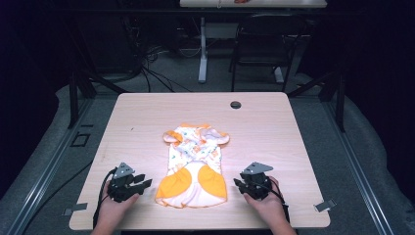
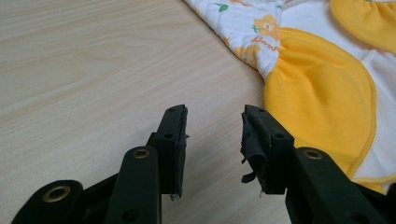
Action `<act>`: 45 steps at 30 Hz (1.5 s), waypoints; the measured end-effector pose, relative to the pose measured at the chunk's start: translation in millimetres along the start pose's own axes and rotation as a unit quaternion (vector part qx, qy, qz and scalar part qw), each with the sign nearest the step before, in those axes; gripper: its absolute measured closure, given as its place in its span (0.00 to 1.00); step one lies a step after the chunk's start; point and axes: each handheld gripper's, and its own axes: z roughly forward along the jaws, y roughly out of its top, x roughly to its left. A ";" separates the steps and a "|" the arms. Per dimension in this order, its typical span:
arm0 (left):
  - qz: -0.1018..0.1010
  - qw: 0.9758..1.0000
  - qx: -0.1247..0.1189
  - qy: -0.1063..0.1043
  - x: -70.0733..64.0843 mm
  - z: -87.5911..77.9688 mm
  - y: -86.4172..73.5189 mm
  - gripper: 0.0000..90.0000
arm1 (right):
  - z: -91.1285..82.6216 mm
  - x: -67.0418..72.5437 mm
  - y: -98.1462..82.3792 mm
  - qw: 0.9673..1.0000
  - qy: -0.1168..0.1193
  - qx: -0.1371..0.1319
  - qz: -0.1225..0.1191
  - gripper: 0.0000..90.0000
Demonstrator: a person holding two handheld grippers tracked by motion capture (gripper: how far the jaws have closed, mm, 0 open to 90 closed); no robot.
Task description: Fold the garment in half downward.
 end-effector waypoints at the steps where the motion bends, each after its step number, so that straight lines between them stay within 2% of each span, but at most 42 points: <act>1: -0.002 1.000 -0.003 -0.001 0.2 0.7 0.2 0.67 | -0.1 1.1 0.5 1.000 -0.001 0.005 -0.008 0.72; 5: -0.006 1.000 -0.001 -0.007 1.2 2.4 1.1 0.66 | 1.8 5.5 1.7 1.000 -0.002 0.015 -0.025 0.73; 7: -0.009 1.000 -0.001 -0.015 0.4 3.2 0.9 0.65 | 2.4 5.9 2.6 0.999 0.008 0.019 -0.027 0.76; 11: 0.004 1.000 0.001 -0.005 -2.3 1.9 2.0 0.63 | 3.9 6.0 4.2 0.999 0.014 0.023 -0.020 0.76; 13: 0.001 1.000 0.001 -0.012 -1.7 1.0 3.1 0.63 | 3.9 5.9 6.1 0.999 0.019 0.027 -0.018 0.76; 16: -0.003 1.000 0.010 -0.009 -2.1 2.3 4.2 0.63 | 4.5 6.3 9.6 0.999 0.022 0.031 -0.020 0.78; 19: 0.007 1.000 0.022 -0.008 -3.5 5.3 8.5 0.63 | 6.0 7.2 13.7 0.998 0.027 0.046 -0.021 0.80; 20: 0.014 0.999 0.025 -0.015 -3.4 6.3 11.4 0.65 | 7.4 7.7 14.9 0.998 0.032 0.051 -0.021 0.81; 22: 0.015 0.999 0.029 -0.025 -4.0 8.8 15.7 0.68 | 9.7 7.6 17.1 0.997 0.034 0.061 -0.025 0.81; 26: 0.024 0.998 0.036 -0.035 -4.4 17.9 29.1 0.71 | 14.3 6.6 23.8 0.996 0.045 0.074 -0.020 0.83; 27: 0.020 0.999 0.035 -0.035 -5.0 20.1 31.4 0.72 | 15.6 5.8 26.9 0.996 0.052 0.074 -0.017 0.84; 30: 0.025 0.998 0.040 -0.037 -5.2 26.5 42.4 0.75 | 18.7 2.8 35.9 0.995 0.061 0.080 -0.015 0.86; 38: 0.033 0.997 0.058 -0.044 -5.2 46.2 65.2 0.81 | 32.7 -3.6 63.6 0.994 0.061 0.089 -0.020 0.87; 41: 0.029 0.997 0.060 -0.045 -6.4 56.4 72.4 0.84 | 41.0 -3.0 74.7 0.993 0.063 0.094 -0.029 0.89; 44: 0.027 0.996 0.065 -0.049 -6.1 64.9 79.7 0.90 | 51.1 -2.0 84.1 0.993 0.062 0.101 -0.026 0.92; 45: 0.032 0.996 0.067 -0.045 -6.3 67.2 82.2 0.91 | 54.2 -1.8 86.9 0.992 0.064 0.102 -0.026 0.94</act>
